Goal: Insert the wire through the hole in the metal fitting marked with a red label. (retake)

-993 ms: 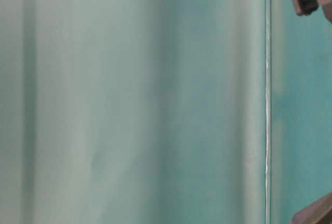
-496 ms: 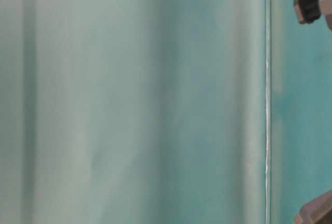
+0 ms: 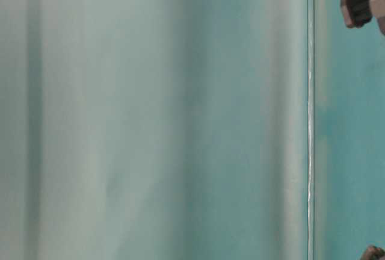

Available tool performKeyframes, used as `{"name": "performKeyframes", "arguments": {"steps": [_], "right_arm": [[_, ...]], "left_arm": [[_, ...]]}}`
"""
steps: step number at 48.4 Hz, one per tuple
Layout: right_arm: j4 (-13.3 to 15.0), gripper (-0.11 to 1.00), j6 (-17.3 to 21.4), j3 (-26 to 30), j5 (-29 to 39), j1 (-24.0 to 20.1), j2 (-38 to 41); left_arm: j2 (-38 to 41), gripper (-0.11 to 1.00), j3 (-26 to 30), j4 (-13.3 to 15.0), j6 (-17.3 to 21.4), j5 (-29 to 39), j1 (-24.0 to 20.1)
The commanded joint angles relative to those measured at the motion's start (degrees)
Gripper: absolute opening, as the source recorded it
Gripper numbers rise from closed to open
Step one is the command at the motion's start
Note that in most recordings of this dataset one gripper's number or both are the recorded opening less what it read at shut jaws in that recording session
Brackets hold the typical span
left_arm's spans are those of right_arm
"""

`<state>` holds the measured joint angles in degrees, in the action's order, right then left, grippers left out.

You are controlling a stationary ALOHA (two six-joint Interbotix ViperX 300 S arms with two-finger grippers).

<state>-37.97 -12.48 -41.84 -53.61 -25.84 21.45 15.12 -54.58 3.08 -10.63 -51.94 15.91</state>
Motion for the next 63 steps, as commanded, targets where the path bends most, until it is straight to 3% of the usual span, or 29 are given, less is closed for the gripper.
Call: {"name": "performKeyframes", "arguments": {"steps": [1,40,45,56,63], "right_arm": [[0.26,0.03,-0.09,0.79,-0.26,0.18,-0.88],[0.26,0.03,0.18,1.05,2.20,0.35,-1.05],[0.26,0.20,0.35,0.79,2.37,0.26,-1.58],[0.26,0.82,0.35,0.18,3.25,0.26,-3.08],[0.26,0.82,0.35,0.18,3.25,0.18,-3.16]], "left_arm": [[-2.55,-0.10,0.35,-0.18,0.26,0.26,0.09],[-2.37,-0.10,0.53,-0.62,0.35,0.53,0.18],[-2.37,-0.10,0.53,-0.62,0.35,0.53,0.18],[-2.37,-0.10,0.62,-0.62,0.35,0.53,0.26],[-2.64,-0.10,0.44,-0.62,0.35,0.53,0.44]]}}
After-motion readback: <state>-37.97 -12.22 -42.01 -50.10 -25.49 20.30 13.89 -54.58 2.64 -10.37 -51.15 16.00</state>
